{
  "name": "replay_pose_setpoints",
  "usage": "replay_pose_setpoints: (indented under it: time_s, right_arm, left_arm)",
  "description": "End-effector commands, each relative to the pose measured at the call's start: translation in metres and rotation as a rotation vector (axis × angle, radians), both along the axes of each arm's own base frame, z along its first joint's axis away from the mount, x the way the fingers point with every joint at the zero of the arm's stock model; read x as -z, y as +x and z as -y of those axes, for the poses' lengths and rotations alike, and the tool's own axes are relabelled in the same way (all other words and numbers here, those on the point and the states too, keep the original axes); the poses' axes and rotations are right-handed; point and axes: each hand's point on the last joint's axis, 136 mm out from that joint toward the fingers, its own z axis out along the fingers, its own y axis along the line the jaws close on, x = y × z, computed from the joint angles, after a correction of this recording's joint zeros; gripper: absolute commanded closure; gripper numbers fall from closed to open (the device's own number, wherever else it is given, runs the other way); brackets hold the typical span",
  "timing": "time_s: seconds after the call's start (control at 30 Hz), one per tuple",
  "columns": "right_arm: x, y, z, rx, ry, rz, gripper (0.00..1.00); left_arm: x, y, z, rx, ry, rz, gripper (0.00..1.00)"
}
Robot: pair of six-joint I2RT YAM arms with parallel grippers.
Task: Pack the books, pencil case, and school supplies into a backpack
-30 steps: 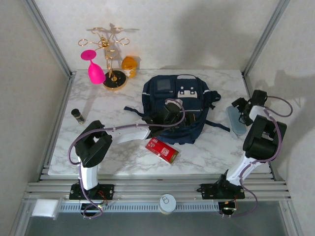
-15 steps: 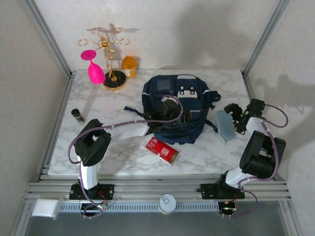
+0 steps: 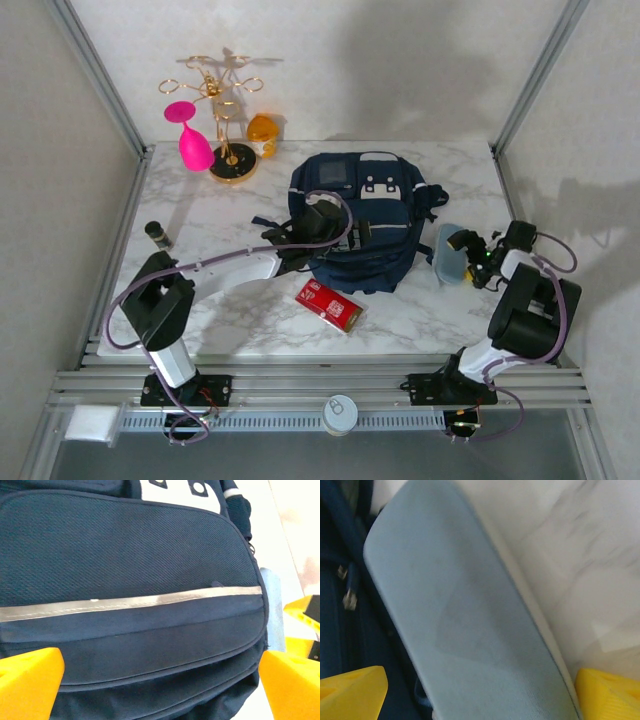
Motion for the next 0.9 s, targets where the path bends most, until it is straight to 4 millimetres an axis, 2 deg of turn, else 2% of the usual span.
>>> replay_pose_setpoints:
  time_s: [0.0,0.07,0.3,0.47,0.6,0.7,0.87]
  right_arm:
    - [-0.028,0.0,-0.035,-0.115,0.041,0.112,0.05]
    - [-0.026,-0.001,-0.036,-0.108,0.022,0.12,0.05]
    - [-0.004,0.003,-0.008,-0.013,-0.037,0.076,0.12]
    - [0.019,0.001,-0.013,-0.023,-0.007,0.052,0.17]
    - [0.028,0.0,-0.021,-0.036,0.054,0.063,0.23]
    - [0.023,0.003,-0.031,-0.063,0.108,0.098,0.3]
    - [-0.004,0.01,-0.036,-0.072,0.155,0.186,0.43]
  left_arm:
    - [0.003,0.001,-0.022,-0.032,0.024,-0.007,0.01]
    - [0.004,0.002,-0.028,-0.041,0.024,-0.01,0.01]
    - [0.003,0.004,-0.036,-0.053,0.004,-0.014,0.01]
    - [0.008,0.006,-0.036,-0.051,0.0,-0.029,0.01]
    - [0.01,0.008,-0.035,-0.046,0.005,-0.033,0.01]
    - [0.012,0.011,-0.034,-0.045,0.003,-0.039,0.01]
    - [0.013,0.014,-0.031,-0.038,0.007,-0.044,0.01]
